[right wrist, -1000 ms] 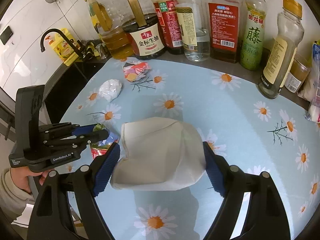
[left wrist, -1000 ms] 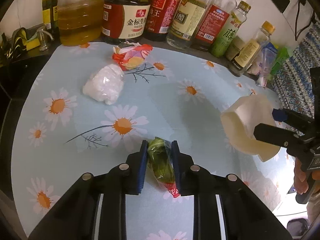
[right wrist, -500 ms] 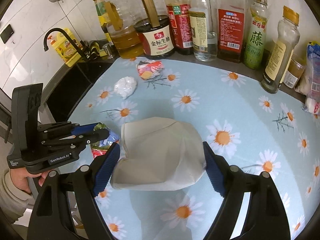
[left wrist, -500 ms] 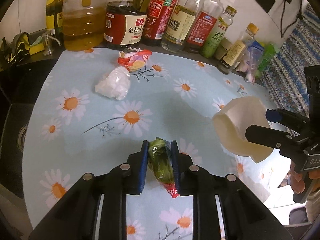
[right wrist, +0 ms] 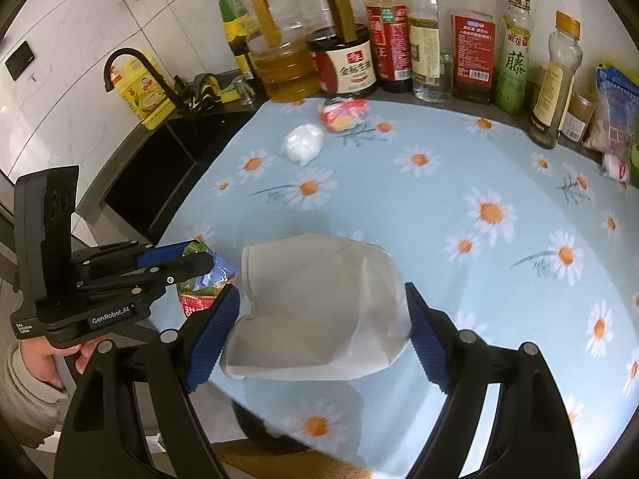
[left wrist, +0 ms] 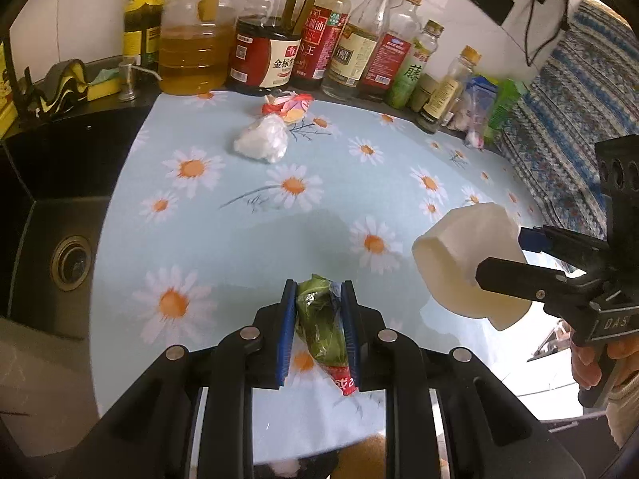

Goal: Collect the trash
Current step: 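Lift the wrapper and napkin and carry both down toward the black bin, then open both tools over the bin, dropping the wrapper and napkin, then raise both empty tools back over the counter toward the remaining trash, then close the right tool on the red crumpled wrapper while the left tool nears the plastic bag, then close the left tool on the white bundle in clear plastic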

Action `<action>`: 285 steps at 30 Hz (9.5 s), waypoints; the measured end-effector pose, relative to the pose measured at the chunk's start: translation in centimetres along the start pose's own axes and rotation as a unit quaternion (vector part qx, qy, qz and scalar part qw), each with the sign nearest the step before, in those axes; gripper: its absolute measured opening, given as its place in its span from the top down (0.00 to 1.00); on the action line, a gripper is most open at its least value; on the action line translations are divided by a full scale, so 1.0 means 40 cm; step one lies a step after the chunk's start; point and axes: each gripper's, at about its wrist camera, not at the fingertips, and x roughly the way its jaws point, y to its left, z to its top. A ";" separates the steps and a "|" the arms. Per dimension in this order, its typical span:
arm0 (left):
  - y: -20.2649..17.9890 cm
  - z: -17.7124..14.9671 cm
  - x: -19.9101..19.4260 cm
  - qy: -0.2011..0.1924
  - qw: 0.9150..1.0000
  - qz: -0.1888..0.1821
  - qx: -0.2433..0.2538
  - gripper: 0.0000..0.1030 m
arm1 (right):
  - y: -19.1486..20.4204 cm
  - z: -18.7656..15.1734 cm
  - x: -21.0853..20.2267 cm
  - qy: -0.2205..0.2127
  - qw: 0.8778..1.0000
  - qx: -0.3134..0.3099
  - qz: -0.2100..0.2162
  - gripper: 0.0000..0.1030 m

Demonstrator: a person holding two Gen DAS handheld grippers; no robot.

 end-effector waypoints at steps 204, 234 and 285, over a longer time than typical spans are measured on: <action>-0.007 0.107 0.022 -0.033 0.979 0.125 -0.159 0.29 | -0.125 0.524 0.470 0.072 0.994 -0.077 0.030 0.22; 0.030 0.277 0.180 -0.002 0.985 0.115 -0.132 0.29 | -0.262 0.393 0.284 0.039 0.996 -0.059 0.057 0.40; 0.038 0.290 0.247 0.012 0.994 0.096 -0.045 0.48 | -0.261 0.198 0.191 0.044 0.998 -0.009 0.038 0.40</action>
